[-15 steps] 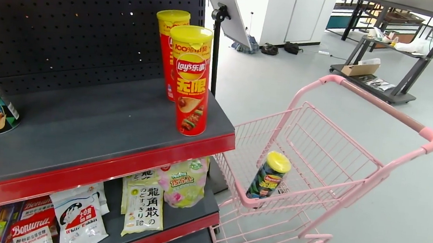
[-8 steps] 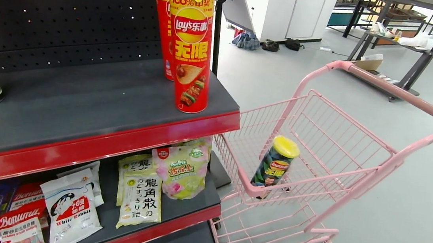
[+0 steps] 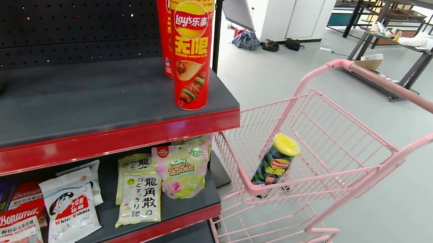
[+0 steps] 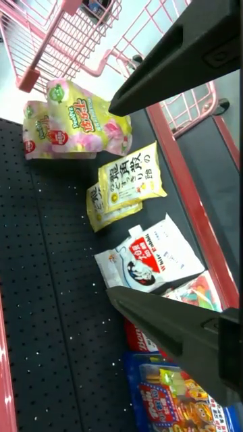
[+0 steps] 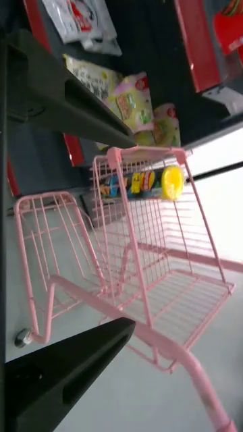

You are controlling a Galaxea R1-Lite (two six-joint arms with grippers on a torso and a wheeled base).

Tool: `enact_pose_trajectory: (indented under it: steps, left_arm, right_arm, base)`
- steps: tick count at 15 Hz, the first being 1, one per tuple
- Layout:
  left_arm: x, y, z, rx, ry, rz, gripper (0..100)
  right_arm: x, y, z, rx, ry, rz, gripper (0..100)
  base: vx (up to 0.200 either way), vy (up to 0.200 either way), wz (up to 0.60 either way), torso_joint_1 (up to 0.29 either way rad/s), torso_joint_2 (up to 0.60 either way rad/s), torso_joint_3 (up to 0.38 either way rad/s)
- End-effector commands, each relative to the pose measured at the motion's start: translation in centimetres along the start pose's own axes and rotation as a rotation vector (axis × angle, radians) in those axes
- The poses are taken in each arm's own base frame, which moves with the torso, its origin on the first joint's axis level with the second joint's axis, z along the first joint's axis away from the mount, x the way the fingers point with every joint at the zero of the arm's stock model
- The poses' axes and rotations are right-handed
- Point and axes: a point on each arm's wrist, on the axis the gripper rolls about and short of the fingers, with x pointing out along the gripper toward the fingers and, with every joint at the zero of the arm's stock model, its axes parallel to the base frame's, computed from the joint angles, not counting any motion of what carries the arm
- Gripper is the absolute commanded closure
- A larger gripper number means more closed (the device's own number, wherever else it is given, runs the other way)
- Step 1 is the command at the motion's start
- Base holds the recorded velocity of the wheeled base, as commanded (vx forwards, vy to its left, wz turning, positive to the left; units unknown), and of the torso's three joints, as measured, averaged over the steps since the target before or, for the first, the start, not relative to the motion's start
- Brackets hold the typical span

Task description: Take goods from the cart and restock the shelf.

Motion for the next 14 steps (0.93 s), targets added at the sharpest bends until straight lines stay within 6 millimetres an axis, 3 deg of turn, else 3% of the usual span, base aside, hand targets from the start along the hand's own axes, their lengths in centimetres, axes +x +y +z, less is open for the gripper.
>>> enact_pose_trajectory:
  steps: [1,2,3,4,6,14]
  left_arm:
    - [0.0,0.0,0.0,0.000,0.001,0.001,0]
    - [0.0,0.0,0.0,0.000,0.001,0.001,0]
    - [0.0,0.0,0.0,0.000,0.001,0.001,0]
    - [0.0,0.0,0.0,0.000,0.001,0.001,0]
    - [0.0,0.0,0.0,0.000,0.001,0.001,0]
    - [0.0,0.0,0.0,0.000,0.001,0.001,0]
  right_arm:
    - [13.4,0.8,0.3,0.099,0.280,0.182,0]
    - [15.3,1.0,-1.5,0.098,0.303,0.200,0]
    - [15.5,1.0,-1.6,0.098,0.304,0.200,0]
    - [18.9,1.1,-4.6,0.100,0.339,0.208,0]
    - [21.8,1.2,-6.6,0.108,0.357,0.245,0]
    - [26.6,1.8,-8.8,0.100,0.392,0.261,0]
  base:
    - [0.000,0.000,0.00,0.000,0.00,0.000]
    - [0.000,0.000,0.00,0.000,0.00,0.000]
    - [0.000,0.000,0.00,0.000,0.00,0.000]
    - [0.000,0.000,0.00,0.000,0.00,0.000]
    - [0.000,0.000,0.00,0.000,0.00,0.000]
    - [0.000,0.000,0.00,0.000,0.00,0.000]
